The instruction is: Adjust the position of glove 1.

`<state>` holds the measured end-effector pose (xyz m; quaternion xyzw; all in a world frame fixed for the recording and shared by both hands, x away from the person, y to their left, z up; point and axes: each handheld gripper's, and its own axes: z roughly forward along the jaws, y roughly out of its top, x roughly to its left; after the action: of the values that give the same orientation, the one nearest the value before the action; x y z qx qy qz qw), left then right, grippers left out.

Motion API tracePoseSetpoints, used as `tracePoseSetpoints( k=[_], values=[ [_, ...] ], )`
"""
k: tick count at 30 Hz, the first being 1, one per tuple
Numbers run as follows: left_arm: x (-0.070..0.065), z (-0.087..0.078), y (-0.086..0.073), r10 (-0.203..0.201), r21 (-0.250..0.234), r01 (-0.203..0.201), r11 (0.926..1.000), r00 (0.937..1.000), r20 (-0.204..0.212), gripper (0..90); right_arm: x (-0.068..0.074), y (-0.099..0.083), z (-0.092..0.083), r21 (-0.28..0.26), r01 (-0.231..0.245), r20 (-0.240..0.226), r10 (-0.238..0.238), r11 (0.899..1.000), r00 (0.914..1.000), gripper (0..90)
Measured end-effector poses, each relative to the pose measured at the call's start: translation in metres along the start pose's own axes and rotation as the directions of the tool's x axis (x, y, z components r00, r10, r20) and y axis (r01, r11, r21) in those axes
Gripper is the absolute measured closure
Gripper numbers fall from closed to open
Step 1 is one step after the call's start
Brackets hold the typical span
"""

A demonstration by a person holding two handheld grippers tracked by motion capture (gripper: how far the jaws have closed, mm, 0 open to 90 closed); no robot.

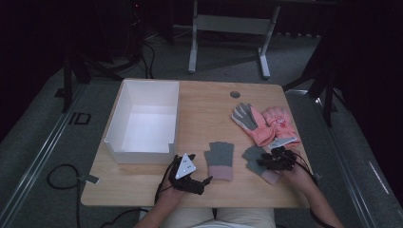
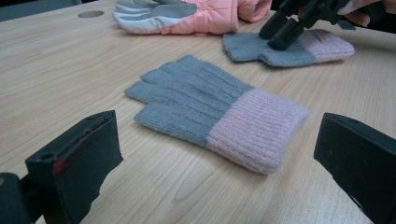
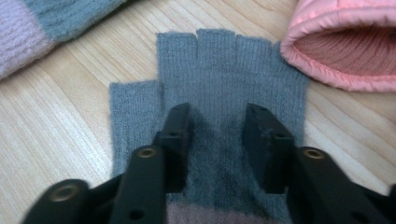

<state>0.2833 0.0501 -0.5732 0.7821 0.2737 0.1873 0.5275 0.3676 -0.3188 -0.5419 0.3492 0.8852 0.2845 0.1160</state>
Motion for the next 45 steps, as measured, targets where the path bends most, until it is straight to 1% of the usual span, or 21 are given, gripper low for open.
tracePoseSetpoints(
  k=[4, 7, 12, 13, 16, 18, 20, 21, 23, 24, 25, 26, 29, 35, 36, 37, 38, 40, 42, 44, 45],
  values=[
    [0.0, 0.0, 0.0, -0.001, 0.001, 0.001, 1.0, 1.0, 0.0, 0.2, 0.003, 0.003, 0.001, 0.019, -0.002, 0.024, 0.002, 1.0, 0.9997, 77.6],
    [0.0, 0.0, 0.0, 0.0, 0.0, 0.0, 1.0, 1.0, 0.0, 0.2, 0.01, 0.005, 0.001, 0.034, 0.013, 0.056, -0.015, 0.999, 0.9983, 80.7],
    [0.0, 0.0, 0.0, 0.001, 0.0, -0.001, 1.0, 1.0, -0.003, 0.2, 0.02, 0.008, -0.005, 0.053, -0.003, 0.055, 0.0, 0.999, 0.9985, 84.8],
    [0.0, 0.0, 0.0, 0.001, 0.002, -0.001, 1.0, 1.0, -0.003, 0.2, 0.026, 0.011, -0.019, 0.006, -0.049, 0.057, 0.048, 0.999, 0.9972, 85.0],
    [0.0, 0.0, 0.0, -0.002, 0.0, 0.002, 1.0, 1.0, -0.005, 0.2, 0.034, 0.014, -0.04, -0.062, -0.109, 0.114, 0.116, 0.992, 0.9867, 85.2],
    [-0.001, 0.0, 0.0, 0.004, 0.001, -0.004, 1.0, 1.0, -0.006, 0.2, 0.037, 0.015, -0.058, -0.125, -0.17, 0.158, 0.189, 0.978, 0.9692, 85.3],
    [-0.001, 0.0, 0.0, 0.004, 0.003, -0.004, 1.0, 1.0, -0.008, 0.2, 0.042, 0.014, -0.074, -0.19, -0.228, 0.178, 0.262, 0.955, 0.9485, 85.3],
    [-0.001, 0.0, 0.0, 0.004, 0.003, -0.004, 1.0, 1.0, -0.008, 0.2, 0.046, 0.013, -0.084, -0.222, -0.257, 0.192, 0.301, 0.94, 0.9342, 85.3],
    [-0.001, 0.0, 0.0, 0.006, 0.001, -0.006, 1.0, 0.9999, -0.009, 0.2, 0.052, 0.011, -0.094, -0.261, -0.293, 0.207, 0.35, 0.92, 0.9137, 85.3],
    [-0.001, 0.0, 0.0, 0.006, 0.001, -0.006, 1.0, 0.9999, -0.009, 0.2, 0.052, 0.011, -0.094, -0.261, -0.293, 0.207, 0.35, 0.92, 0.9137, 85.3],
    [-0.001, 0.0, 0.0, 0.009, 0.001, -0.009, 1.0, 0.9999, -0.011, 0.2, 0.056, 0.006, -0.1, -0.285, -0.339, 0.238, 0.409, 0.896, 0.8808, 85.2],
    [-0.001, 0.0, 0.0, 0.007, -0.001, -0.007, 1.0, 0.9999, -0.011, 0.2, 0.058, 0.004, -0.099, -0.292, -0.36, 0.253, 0.435, 0.886, 0.8645, 85.3],
    [-0.001, 0.0, 0.0, 0.009, -0.003, -0.009, 1.0, 0.9999, -0.01, 0.2, 0.062, -0.002, -0.091, -0.288, -0.396, 0.289, 0.473, 0.872, 0.8323, 85.2],
    [-0.002, 0.0, 0.0, 0.01, -0.004, -0.01, 0.9999, 0.9999, -0.011, 0.2, 0.059, -0.014, -0.056, -0.246, -0.463, 0.317, 0.523, 0.851, 0.7915, 85.2],
    [-0.002, 0.0, 0.0, 0.01, -0.004, -0.01, 0.9999, 0.9999, -0.011, 0.2, 0.059, -0.014, -0.056, -0.246, -0.463, 0.317, 0.523, 0.851, 0.7915, 85.2],
    [-0.001, 0.0, 0.0, 0.009, -0.004, -0.009, 1.0, 0.9999, -0.009, 0.2, 0.056, -0.019, -0.044, -0.246, -0.488, 0.324, 0.546, 0.837, 0.773, 85.1],
    [-0.001, 0.0, 0.0, 0.008, -0.005, -0.008, 1.0, 0.9999, -0.009, 0.2, 0.054, -0.02, -0.04, -0.245, -0.495, 0.326, 0.552, 0.834, 0.7676, 85.1],
    [-0.001, 0.0, 0.0, 0.01, -0.005, -0.01, 0.9999, 0.9999, -0.008, 0.2, 0.052, -0.022, -0.032, -0.236, -0.51, 0.323, 0.562, 0.827, 0.7615, 84.9],
    [-0.001, 0.0, 0.0, 0.009, -0.005, -0.009, 0.9999, 0.9999, -0.009, 0.2, 0.051, -0.022, -0.029, -0.232, -0.509, 0.331, 0.559, 0.829, 0.7602, 84.3],
    [-0.001, 0.0, 0.0, 0.007, -0.006, -0.007, 1.0, 1.0, -0.006, 0.2, 0.049, -0.024, -0.021, -0.229, -0.514, 0.343, 0.563, 0.827, 0.7519, 76.6],
    [-0.001, 0.0, 0.0, 0.008, -0.005, -0.008, 0.9999, 0.9999, -0.005, 0.2, 0.047, -0.026, -0.018, -0.216, -0.52, 0.34, 0.563, 0.826, 0.7531, 73.5]
  ],
)
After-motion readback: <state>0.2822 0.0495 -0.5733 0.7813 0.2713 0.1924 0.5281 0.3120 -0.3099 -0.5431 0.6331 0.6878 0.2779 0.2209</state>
